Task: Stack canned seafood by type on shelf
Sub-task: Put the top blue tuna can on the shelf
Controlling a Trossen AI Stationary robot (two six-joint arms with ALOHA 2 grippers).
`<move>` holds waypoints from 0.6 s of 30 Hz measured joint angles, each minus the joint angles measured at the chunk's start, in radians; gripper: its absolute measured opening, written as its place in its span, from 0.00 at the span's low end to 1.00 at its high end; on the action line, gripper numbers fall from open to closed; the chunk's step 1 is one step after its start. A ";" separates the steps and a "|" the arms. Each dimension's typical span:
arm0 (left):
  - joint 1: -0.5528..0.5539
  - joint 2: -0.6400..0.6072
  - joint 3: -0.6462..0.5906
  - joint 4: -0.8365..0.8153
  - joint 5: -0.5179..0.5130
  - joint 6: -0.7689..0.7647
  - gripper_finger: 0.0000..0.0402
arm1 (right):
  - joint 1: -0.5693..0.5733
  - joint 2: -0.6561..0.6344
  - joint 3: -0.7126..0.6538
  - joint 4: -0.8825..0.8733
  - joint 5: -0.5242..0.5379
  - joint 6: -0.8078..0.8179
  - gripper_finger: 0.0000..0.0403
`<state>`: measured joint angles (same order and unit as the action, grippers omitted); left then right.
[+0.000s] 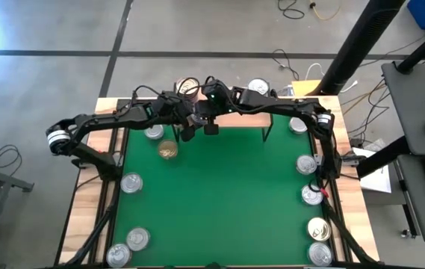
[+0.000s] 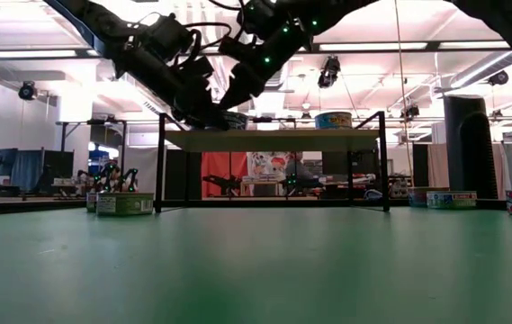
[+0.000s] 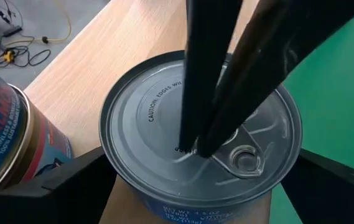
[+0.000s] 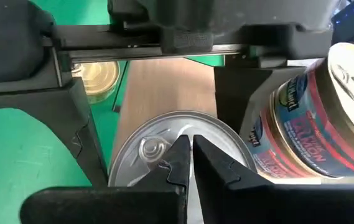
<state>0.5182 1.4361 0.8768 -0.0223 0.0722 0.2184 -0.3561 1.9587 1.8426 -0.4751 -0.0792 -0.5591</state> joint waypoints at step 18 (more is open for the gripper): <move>-0.003 -0.043 -0.006 -0.113 -0.018 0.075 0.99 | -0.012 -0.007 0.002 -0.209 0.082 -0.001 0.03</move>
<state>0.5152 1.3934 0.8711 -0.1349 0.0544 0.2937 -0.3681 1.9512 1.8450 -0.6840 0.0025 -0.5606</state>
